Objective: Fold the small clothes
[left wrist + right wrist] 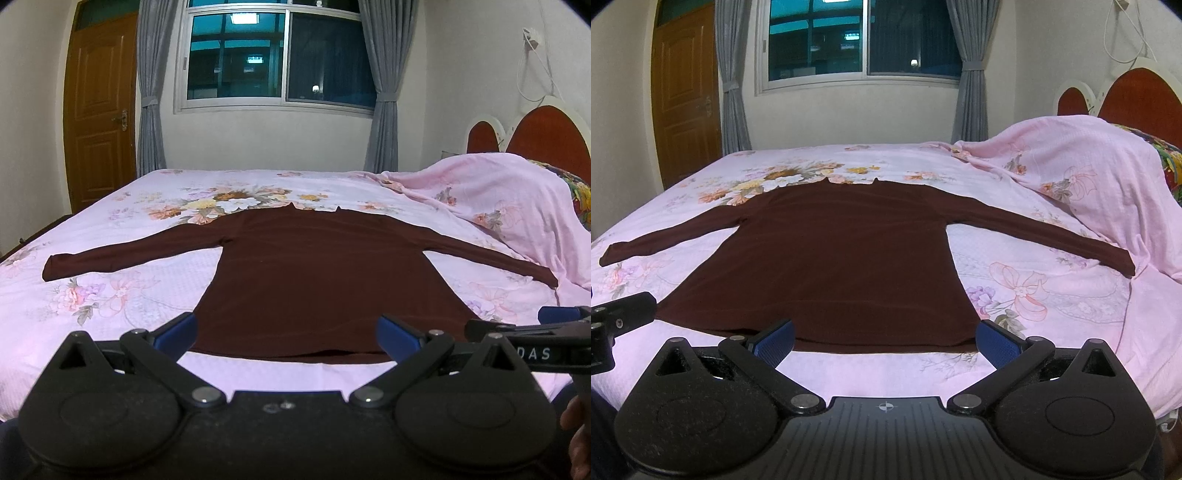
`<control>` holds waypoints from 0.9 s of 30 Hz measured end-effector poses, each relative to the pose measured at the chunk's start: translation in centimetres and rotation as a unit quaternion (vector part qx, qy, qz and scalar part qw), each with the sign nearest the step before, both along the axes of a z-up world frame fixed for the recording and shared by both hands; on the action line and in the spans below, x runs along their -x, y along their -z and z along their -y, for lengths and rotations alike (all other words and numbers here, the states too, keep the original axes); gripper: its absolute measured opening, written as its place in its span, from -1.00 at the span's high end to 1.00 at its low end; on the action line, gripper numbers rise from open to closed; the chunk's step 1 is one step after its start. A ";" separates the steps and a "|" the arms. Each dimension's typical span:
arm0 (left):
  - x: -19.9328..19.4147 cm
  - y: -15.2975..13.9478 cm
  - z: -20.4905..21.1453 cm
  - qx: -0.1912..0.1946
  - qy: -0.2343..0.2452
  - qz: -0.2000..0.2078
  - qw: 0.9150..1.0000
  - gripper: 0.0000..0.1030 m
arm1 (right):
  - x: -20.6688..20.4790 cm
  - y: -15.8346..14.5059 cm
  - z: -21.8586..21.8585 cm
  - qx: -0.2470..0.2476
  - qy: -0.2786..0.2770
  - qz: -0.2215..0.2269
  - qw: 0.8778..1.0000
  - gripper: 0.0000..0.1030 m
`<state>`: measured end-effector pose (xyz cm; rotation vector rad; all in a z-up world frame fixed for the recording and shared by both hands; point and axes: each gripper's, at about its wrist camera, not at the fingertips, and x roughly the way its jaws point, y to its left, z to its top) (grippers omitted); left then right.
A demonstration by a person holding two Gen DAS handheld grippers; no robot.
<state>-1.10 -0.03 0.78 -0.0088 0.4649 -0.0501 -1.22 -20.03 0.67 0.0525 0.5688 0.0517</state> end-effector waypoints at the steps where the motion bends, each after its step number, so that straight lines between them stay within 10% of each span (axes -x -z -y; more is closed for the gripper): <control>1: 0.0 0.0 0.0 0.000 -0.001 0.001 1.000 -1.00 | 0.0 0.0 0.0 0.000 0.000 -0.001 1.000 -1.00; 13: 0.0 0.2 -0.1 0.003 -0.003 0.001 1.000 -1.00 | 0.0 0.1 0.0 -0.002 0.002 -0.001 1.000 -1.00; 20: -5.0 1.4 -9.2 0.184 -0.059 -0.019 0.981 -1.00 | -1.3 -0.6 2.3 -0.020 0.024 0.034 0.999 -1.00; 27: -8.6 1.5 -14.4 0.183 -0.122 -0.018 0.975 -1.00 | -7.0 -2.0 2.4 -0.031 0.004 0.054 0.998 -1.00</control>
